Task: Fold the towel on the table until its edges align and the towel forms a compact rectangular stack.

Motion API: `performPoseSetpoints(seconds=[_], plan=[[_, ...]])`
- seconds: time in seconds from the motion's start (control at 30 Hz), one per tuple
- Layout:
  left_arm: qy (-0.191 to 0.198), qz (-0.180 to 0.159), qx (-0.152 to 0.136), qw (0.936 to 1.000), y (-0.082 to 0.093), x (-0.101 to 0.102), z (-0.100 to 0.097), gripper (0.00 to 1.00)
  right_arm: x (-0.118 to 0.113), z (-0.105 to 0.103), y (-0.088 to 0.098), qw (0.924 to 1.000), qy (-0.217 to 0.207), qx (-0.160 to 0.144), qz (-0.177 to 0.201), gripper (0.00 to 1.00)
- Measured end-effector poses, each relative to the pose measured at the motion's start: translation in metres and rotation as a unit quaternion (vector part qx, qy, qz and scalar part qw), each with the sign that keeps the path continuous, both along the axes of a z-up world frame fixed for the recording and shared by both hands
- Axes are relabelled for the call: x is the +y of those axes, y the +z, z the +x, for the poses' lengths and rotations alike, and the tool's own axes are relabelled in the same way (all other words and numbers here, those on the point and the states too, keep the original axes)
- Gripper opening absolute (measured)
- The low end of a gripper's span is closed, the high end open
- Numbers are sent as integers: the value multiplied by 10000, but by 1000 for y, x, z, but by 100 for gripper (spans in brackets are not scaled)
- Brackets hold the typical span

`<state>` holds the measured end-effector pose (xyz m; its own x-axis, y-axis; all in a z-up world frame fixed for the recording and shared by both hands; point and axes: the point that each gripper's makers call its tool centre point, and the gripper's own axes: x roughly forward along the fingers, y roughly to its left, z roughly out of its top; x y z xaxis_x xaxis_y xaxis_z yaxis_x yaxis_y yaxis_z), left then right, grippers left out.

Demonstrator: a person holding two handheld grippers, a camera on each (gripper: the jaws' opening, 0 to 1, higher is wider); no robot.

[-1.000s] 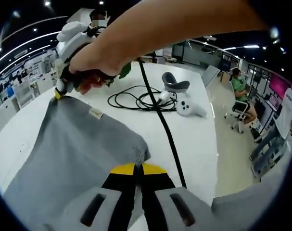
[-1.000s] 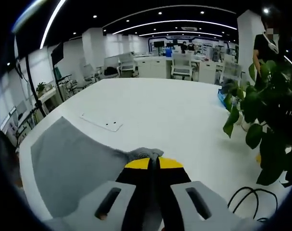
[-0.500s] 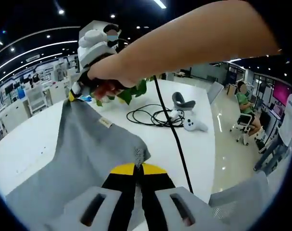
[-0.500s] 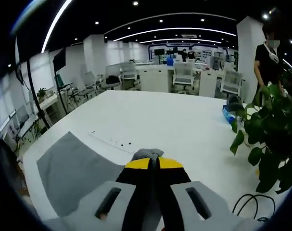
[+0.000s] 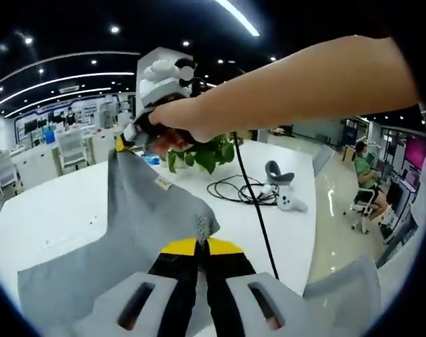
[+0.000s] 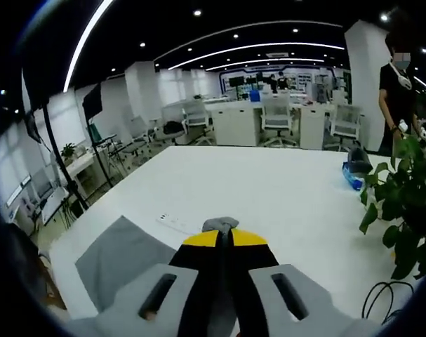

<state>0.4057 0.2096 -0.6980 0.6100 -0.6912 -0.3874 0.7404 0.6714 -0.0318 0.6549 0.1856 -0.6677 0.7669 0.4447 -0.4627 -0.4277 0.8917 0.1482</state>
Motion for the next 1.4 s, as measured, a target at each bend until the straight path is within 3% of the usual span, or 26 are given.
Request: performPoseSetpoints(seconds=[0.13,0.43,0.77,1.4], plan=[[271,-185,-16,9995,8,26,3,3,21,-2,8,10000,57,-22,2,2],[474,-419,-220,9978,29,64,1,3,61,-4,21,9999,116,-12,39,2],[536,-526,-209,9970,29,94,-1,3,97,-4,28,9998,158,-37,-94,2],[763,-609,-283,9948,24,176,-5,3,182,-9,29,9990,323,-77,-302,2]])
